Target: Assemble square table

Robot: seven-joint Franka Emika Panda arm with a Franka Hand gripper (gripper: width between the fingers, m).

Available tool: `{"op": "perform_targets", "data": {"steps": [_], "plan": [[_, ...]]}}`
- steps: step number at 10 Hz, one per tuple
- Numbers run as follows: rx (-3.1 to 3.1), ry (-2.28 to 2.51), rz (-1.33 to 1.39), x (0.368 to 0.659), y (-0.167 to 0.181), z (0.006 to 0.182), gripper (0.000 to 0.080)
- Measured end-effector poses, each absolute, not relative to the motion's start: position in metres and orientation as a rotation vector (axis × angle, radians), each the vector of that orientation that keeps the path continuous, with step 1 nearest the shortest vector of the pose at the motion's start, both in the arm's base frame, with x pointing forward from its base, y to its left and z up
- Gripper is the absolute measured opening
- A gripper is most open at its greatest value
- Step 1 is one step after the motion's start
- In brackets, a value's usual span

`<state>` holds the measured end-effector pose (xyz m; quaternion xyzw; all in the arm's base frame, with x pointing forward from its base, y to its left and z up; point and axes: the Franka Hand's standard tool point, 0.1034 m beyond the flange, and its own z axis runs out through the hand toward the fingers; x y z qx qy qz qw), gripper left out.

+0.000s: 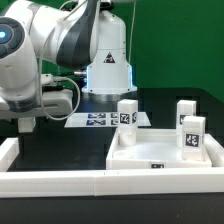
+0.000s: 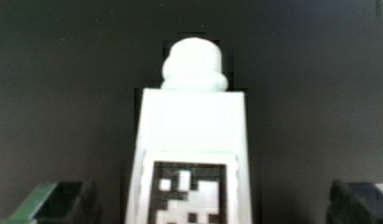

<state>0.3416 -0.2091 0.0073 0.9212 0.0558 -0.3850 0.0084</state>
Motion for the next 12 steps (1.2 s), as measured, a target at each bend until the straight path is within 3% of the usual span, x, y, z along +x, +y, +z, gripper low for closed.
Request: {"op": "perform_targets", "data": {"steps": [3, 9, 12], "plan": [[2.882, 0.182, -1.201, 0.343, -0.209, 0.007, 0.0288], [2.882, 0.179, -1.205, 0.343, -0.207, 0.008, 0.0288], [2.898, 0.135, -1.224, 0.355, -0.185, 0.043, 0.029]]}}
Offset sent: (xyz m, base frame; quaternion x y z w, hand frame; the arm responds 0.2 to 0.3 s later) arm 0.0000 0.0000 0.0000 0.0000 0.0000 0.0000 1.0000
